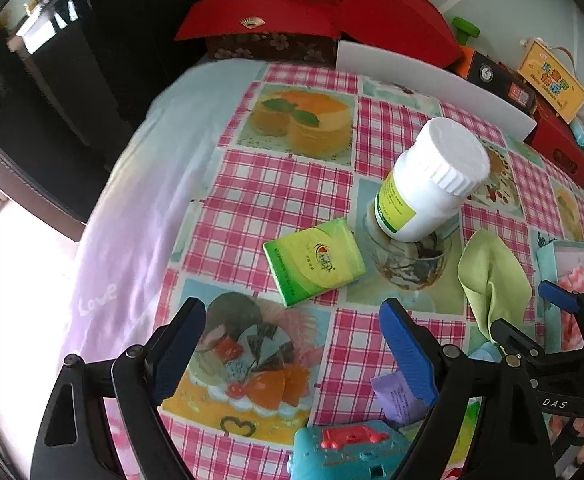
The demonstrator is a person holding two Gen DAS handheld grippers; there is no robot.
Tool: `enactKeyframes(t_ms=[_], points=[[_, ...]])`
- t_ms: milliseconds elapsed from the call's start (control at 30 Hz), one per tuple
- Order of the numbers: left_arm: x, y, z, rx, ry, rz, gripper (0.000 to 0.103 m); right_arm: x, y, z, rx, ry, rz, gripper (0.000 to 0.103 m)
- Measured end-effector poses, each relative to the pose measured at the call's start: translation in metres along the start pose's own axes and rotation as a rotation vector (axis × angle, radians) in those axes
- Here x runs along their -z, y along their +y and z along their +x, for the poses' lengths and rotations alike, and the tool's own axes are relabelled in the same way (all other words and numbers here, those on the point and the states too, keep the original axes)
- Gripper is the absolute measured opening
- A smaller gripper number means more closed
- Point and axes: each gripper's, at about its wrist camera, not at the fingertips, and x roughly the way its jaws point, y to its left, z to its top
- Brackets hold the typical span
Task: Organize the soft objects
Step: 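Move the right tool to the light green cloth and grasp it, then grasp the green tissue pack with the left tool while the right tool lifts the green cloth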
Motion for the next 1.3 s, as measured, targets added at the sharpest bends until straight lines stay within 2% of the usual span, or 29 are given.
enactKeyframes(t_ms=[167, 333, 433, 633, 900, 1033, 1100, 1300], points=[[-0.018, -0.001, 0.018, 0.055, 0.08, 0.038, 0.089, -0.01, -0.001, 0.007, 0.002, 0.016, 0.004, 0.103], [-0.033, 0.004, 0.047, 0.025, 0.167, 0.04, 0.089, -0.018, 0.002, 0.02, 0.008, 0.046, -0.007, 0.103], [-0.035, 0.004, 0.062, 0.08, 0.238, 0.015, 0.089, -0.019, 0.003, 0.028, 0.013, 0.065, -0.01, 0.103], [-0.044, -0.005, 0.074, 0.086, 0.276, 0.021, 0.089, -0.019, 0.007, 0.039, 0.041, 0.079, -0.035, 0.1], [-0.062, -0.013, 0.089, 0.082, 0.271, -0.01, 0.087, -0.017, -0.001, 0.034, 0.066, 0.061, -0.045, 0.077], [-0.067, -0.008, 0.09, 0.065, 0.248, -0.021, 0.074, -0.015, -0.013, 0.029, 0.057, 0.052, -0.019, 0.067], [-0.064, -0.005, 0.09, 0.067, 0.24, -0.026, 0.074, -0.01, -0.019, 0.024, 0.048, 0.047, -0.005, 0.057], [-0.053, -0.005, 0.084, 0.064, 0.216, -0.046, 0.073, 0.001, -0.027, 0.012, 0.014, 0.04, 0.022, 0.038]])
